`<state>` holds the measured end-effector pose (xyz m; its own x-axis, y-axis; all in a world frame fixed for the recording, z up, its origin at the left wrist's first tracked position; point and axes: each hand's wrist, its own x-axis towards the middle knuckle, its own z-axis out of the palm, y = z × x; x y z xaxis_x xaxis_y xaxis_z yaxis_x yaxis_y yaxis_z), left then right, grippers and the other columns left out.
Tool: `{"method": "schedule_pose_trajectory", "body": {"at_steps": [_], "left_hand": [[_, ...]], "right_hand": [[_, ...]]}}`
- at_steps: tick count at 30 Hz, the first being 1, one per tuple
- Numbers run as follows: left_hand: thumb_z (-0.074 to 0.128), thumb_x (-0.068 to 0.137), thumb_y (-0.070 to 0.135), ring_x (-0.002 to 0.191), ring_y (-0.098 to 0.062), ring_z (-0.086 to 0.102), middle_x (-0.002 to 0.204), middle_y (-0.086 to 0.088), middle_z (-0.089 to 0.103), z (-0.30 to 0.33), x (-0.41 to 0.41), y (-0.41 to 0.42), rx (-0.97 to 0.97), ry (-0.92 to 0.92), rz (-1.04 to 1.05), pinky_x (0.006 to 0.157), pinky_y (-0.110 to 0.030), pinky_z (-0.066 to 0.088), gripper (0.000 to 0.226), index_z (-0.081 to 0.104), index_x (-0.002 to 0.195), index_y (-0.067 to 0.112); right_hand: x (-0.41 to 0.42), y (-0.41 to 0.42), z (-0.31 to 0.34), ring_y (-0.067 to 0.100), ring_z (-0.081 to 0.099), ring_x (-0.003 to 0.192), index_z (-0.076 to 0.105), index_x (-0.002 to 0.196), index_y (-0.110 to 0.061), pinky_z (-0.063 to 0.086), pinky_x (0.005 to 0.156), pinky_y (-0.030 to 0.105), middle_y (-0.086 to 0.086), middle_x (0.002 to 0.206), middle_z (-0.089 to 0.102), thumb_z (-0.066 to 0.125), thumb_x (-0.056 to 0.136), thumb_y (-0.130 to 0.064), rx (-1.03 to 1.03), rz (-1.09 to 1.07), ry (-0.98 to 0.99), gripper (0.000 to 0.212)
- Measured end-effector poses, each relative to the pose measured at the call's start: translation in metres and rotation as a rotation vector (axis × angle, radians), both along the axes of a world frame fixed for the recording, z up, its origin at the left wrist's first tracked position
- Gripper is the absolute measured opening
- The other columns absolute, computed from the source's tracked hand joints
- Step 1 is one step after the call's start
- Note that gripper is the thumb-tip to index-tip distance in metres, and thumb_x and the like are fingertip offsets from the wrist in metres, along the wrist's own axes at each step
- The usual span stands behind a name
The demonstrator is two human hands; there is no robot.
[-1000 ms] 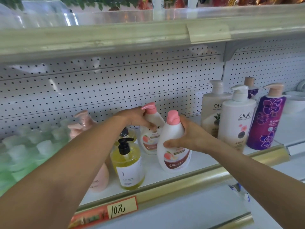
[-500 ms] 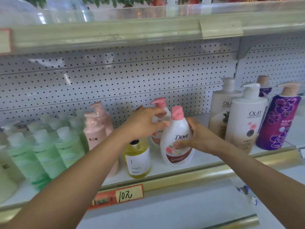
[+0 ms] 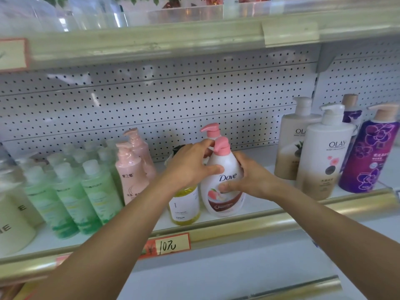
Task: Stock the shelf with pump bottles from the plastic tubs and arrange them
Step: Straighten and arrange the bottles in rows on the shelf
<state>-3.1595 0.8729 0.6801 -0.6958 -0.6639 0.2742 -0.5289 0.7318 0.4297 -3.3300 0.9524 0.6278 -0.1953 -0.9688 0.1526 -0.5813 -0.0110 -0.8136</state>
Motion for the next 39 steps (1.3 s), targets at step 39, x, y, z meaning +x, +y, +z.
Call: {"method": "schedule_pose_trajectory", "body": {"at_steps": [39], "left_hand": [[0.066, 0.09, 0.034, 0.124, -0.007, 0.049, 0.148, 0.013, 0.04, -0.06, -0.139, 0.124, 0.499, 0.315, -0.197, 0.097, -0.027, 0.044, 0.071, 0.029, 0.15, 0.036]], "right_hand": [[-0.146, 0.137, -0.017, 0.027, 0.045, 0.132, 0.018, 0.153, -0.014, 0.04, 0.105, 0.042, 0.006, 0.145, 0.045, 0.076, 0.082, -0.026, -0.096, -0.58, -0.078, 0.092]]}}
